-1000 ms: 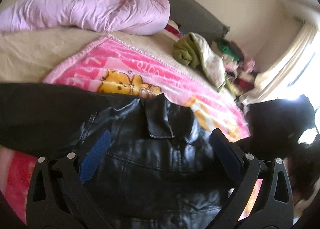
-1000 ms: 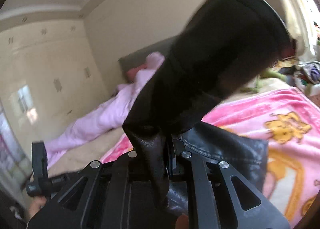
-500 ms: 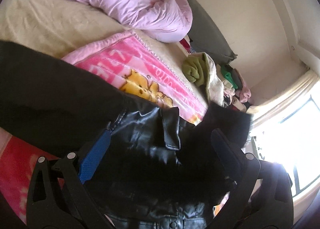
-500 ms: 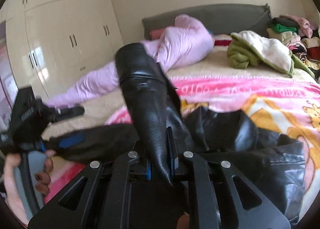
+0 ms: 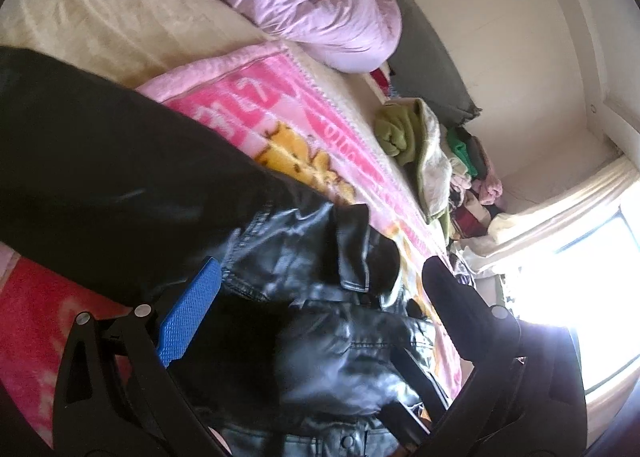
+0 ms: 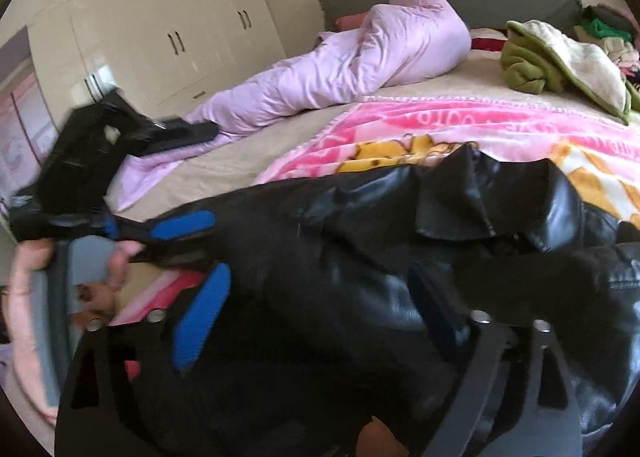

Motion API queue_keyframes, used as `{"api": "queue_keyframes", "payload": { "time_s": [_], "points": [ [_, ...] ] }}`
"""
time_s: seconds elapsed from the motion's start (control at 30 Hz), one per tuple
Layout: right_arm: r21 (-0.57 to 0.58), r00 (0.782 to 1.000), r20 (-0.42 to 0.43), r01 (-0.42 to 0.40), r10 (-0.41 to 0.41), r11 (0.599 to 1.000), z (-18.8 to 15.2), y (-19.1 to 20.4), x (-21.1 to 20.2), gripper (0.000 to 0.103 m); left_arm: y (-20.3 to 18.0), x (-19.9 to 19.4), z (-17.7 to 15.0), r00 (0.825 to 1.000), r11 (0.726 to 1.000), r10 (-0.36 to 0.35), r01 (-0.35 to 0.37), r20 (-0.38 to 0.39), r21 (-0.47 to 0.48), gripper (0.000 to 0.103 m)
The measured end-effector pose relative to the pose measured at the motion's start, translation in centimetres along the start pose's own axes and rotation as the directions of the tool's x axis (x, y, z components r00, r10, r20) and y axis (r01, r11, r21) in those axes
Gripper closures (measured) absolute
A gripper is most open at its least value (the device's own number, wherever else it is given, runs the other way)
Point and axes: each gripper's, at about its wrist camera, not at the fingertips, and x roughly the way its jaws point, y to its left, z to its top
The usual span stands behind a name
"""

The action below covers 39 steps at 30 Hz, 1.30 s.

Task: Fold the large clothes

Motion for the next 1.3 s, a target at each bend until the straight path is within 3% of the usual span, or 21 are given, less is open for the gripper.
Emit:
{"api": "queue_keyframes", "payload": {
  "time_s": [0.13,0.33,0.47,0.57,0.63,0.7,0.73,0.8,0.87,1.03,1.17,1.23,1.3],
  "points": [
    [0.011,1.0,0.003,-0.012,0.012,1.0,-0.1,-0.3,-1.9,0.007,1.1,0.8,0.0,0.999,0.999,0.029,-0.03,-0.045,-0.02,0.009],
    [0.088,0.996,0.019,0.089,-0.091,0.992,-0.6,-4.0,-5.2,0.006,1.4,3.2,-1.2,0.989,0.998,0.061,-0.061,-0.134,0.002,0.009],
    [0.197,0.989,0.018,0.139,-0.146,0.971,-1.2,-7.5,-7.1,0.006,0.2,5.2,-3.1,0.963,0.979,0.185,-0.163,-0.197,0.12,0.009],
    [0.273,0.982,0.012,0.176,-0.186,0.946,-1.9,-10.1,-8.4,0.006,-0.7,6.2,-5.4,0.948,0.963,0.22,-0.175,-0.231,0.203,0.01],
    [0.312,0.978,0.007,0.198,-0.21,0.929,-2.4,-11.6,-9.3,0.006,-1.6,6.4,-6.6,0.933,0.927,0.299,-0.236,-0.198,0.291,0.018],
    [0.341,0.973,0.001,0.218,-0.232,0.915,-2.9,-12.7,-10.0,0.006,-2.3,6.3,-7.0,0.92,0.884,0.366,-0.296,-0.141,0.363,0.055],
    [0.355,0.97,0.004,0.225,-0.243,0.907,-3.2,-13.3,-10.6,0.006,-2.5,5.9,-7.0,0.922,0.877,0.372,-0.311,-0.109,0.366,0.064],
    [0.372,0.964,0.017,0.24,-0.265,0.897,-3.5,-14.2,-11.7,0.006,-2.6,5.1,-6.4,0.94,0.896,0.325,-0.272,-0.101,0.351,0.07],
    [0.392,0.957,0.035,0.253,-0.289,0.884,-3.9,-15.1,-13.2,0.006,-3.3,4.0,-6.0,0.958,0.904,0.278,-0.236,-0.071,0.358,0.084],
    [0.419,0.928,0.067,0.307,-0.367,0.855,-4.1,-17.0,-16.2,0.006,-5.2,1.5,-5.2,0.992,0.929,0.127,-0.111,-0.022,0.353,0.095],
    [0.43,0.912,0.073,0.337,-0.404,0.838,-3.9,-17.8,-17.1,0.006,-7.7,-0.1,-5.3,0.999,0.925,0.048,-0.052,0.02,0.375,0.098],
    [0.434,0.915,0.08,0.326,-0.396,0.84,-3.8,-18.0,-17.1,0.006,-8.6,-0.9,-5.1,0.997,0.914,0.039,-0.063,0.067,0.401,0.1],
    [0.428,0.915,0.081,0.326,-0.395,0.843,-3.5,-17.9,-16.7,0.006,-8.5,-0.8,-4.7,0.993,0.905,0.076,-0.105,0.086,0.413,0.101]
  ]
}}
